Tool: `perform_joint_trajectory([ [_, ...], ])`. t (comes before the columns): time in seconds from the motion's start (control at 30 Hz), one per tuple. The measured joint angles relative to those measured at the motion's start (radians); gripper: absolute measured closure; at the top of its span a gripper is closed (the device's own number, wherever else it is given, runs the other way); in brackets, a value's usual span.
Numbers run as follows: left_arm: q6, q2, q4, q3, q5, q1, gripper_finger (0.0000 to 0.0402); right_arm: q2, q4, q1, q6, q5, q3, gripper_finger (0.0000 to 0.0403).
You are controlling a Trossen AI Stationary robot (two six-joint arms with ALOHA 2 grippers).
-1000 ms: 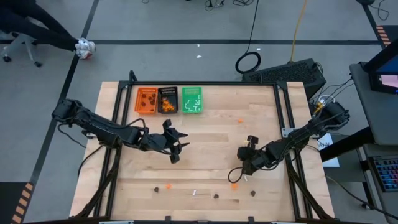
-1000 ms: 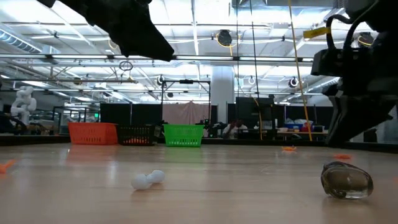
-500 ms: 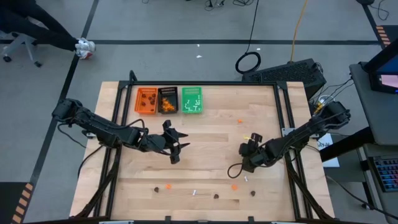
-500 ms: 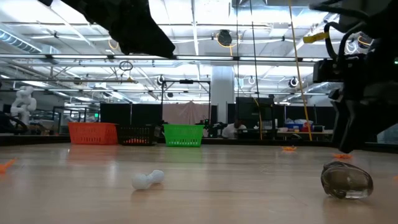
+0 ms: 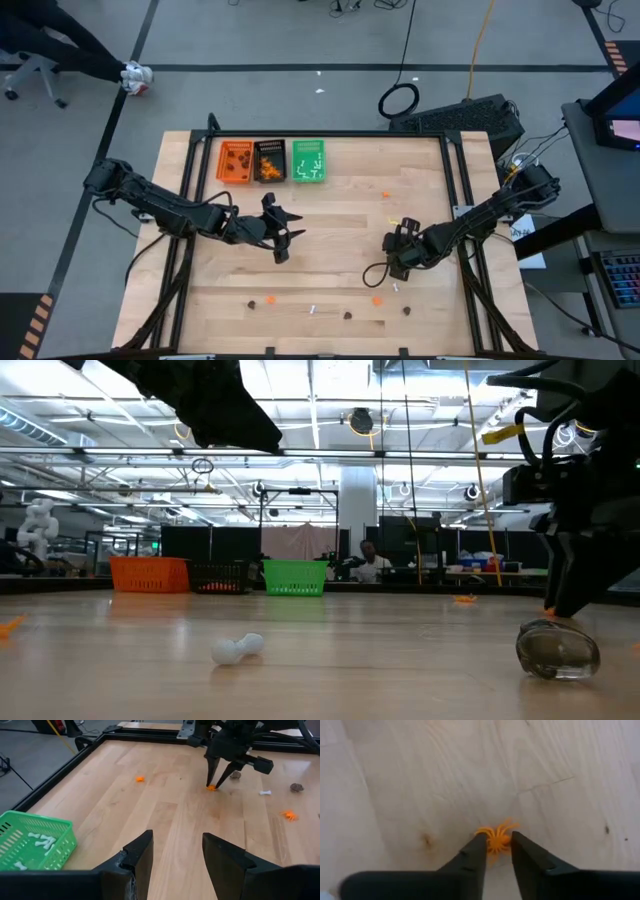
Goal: Sort Halloween decoration
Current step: Put the orange spider toy into the black bin
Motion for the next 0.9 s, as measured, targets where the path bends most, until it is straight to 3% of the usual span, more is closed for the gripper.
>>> perform_joint_trajectory([
  [0.13, 0.000, 0.000, 0.000, 0.000, 0.000, 0.000, 0.0231, -0.003, 0.003, 0.000, -0.032, 0.015, -0.002, 0.0391],
  [0.3, -0.024, 0.005, 0.015, -0.012, 0.000, 0.000, 0.0231, -0.030, 0.082, -0.001, -0.088, 0.015, -0.007, 0.0394],
  [0.5, -0.023, 0.058, 0.074, -0.024, 0.014, -0.004, 0.0231, -0.073, 0.293, -0.001, -0.219, 0.011, -0.007, 0.0402],
  [0.73, 0.119, 0.141, 0.324, -0.025, 0.036, -0.034, 0.0231, -0.073, 0.625, -0.013, -0.401, 0.010, -0.005, 0.0403],
  [0.9, 0.189, 0.220, 0.507, -0.024, 0.126, -0.048, 0.0231, -0.073, 0.800, -0.028, -0.509, 0.010, -0.005, 0.0403],
])
